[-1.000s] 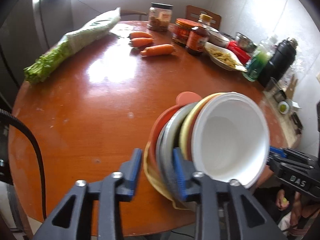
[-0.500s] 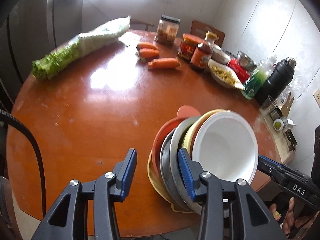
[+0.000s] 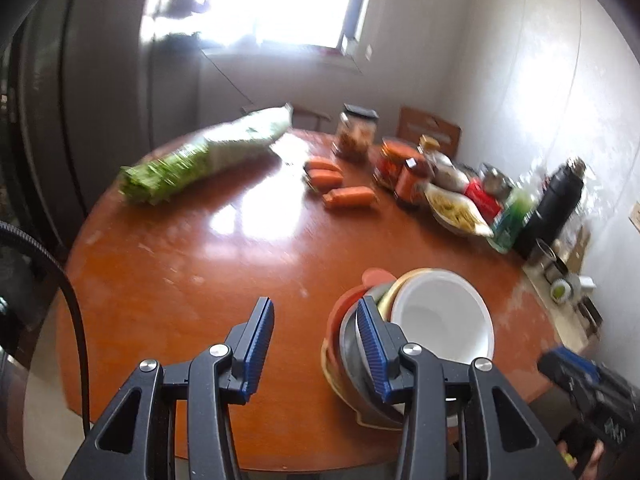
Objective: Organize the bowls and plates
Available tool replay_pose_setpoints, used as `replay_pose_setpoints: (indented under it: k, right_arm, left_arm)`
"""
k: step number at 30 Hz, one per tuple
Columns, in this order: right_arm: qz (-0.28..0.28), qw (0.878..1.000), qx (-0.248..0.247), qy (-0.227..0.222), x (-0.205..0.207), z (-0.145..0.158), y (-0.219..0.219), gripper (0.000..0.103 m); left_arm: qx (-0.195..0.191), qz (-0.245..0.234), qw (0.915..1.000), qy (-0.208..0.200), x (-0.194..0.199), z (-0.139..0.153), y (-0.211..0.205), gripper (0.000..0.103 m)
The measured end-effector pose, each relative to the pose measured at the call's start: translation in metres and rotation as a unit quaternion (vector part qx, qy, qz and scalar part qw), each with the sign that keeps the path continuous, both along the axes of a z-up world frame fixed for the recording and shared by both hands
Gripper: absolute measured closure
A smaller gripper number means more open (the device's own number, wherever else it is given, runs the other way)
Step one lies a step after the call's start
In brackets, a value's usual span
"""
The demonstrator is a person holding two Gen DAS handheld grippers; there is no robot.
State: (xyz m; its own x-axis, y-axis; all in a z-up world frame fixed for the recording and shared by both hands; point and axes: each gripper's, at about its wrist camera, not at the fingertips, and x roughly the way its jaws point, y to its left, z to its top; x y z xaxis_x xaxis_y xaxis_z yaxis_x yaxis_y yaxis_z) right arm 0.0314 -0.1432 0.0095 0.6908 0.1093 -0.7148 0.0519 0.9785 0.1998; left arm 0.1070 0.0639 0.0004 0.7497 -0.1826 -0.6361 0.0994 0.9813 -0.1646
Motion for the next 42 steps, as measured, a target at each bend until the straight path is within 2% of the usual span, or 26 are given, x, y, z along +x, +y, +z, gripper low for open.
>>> replay_pose_setpoints:
  k: [4,12,16,20,25,26,28,32,35,42]
  right_arm:
    - [0.021,1.0,-0.002,-0.014,-0.02,0.003,0.018,0.057]
    - [0.023,0.999,-0.023,-0.031,-0.055,0.001,0.04,0.057]
    - [0.025,0.999,-0.027,-0.033,-0.07,-0.006,0.047,0.057]
    - [0.028,0.998,-0.041,-0.049,-0.087,-0.008,0.057,0.057]
    - [0.047,0.996,-0.04,-0.063,-0.104,-0.013,0.069,0.057]
    - [0.049,0.996,-0.042,-0.063,-0.106,-0.015,0.071,0.056]
    - [0.047,0.996,-0.042,-0.062,-0.108,-0.019,0.072,0.056]
    - [0.037,0.996,-0.045,-0.07,-0.113,-0.026,0.074,0.054]
    - [0.04,0.995,-0.045,-0.075,-0.115,-0.031,0.076,0.054]
    - [0.017,0.996,-0.043,-0.079,-0.107,-0.036,0.068,0.054]
  left_arm:
    - [0.008,0.005,0.9994,-0.032,-0.02,0.007,0.004,0.059]
    - [-0.011,-0.039,0.9989,-0.024,-0.041,0.001,0.002,0.058]
    - [0.002,-0.037,0.9978,-0.056,-0.062,0.004,-0.003,0.058]
    - [0.02,-0.022,0.9966,-0.077,-0.082,0.006,-0.008,0.045]
    - [0.026,-0.024,0.9954,-0.09,-0.102,0.004,-0.011,0.034]
    - [0.034,-0.022,0.9949,-0.092,-0.106,0.003,-0.012,0.028]
    - [0.049,-0.012,0.9935,-0.102,-0.116,0.001,-0.012,0.021]
    - [0.066,-0.006,0.9907,-0.119,-0.132,-0.002,-0.013,0.021]
    - [0.082,-0.011,0.9906,-0.109,-0.135,-0.005,-0.018,0.021]
    - [0.072,-0.026,0.9933,-0.087,-0.133,-0.013,-0.02,0.021]
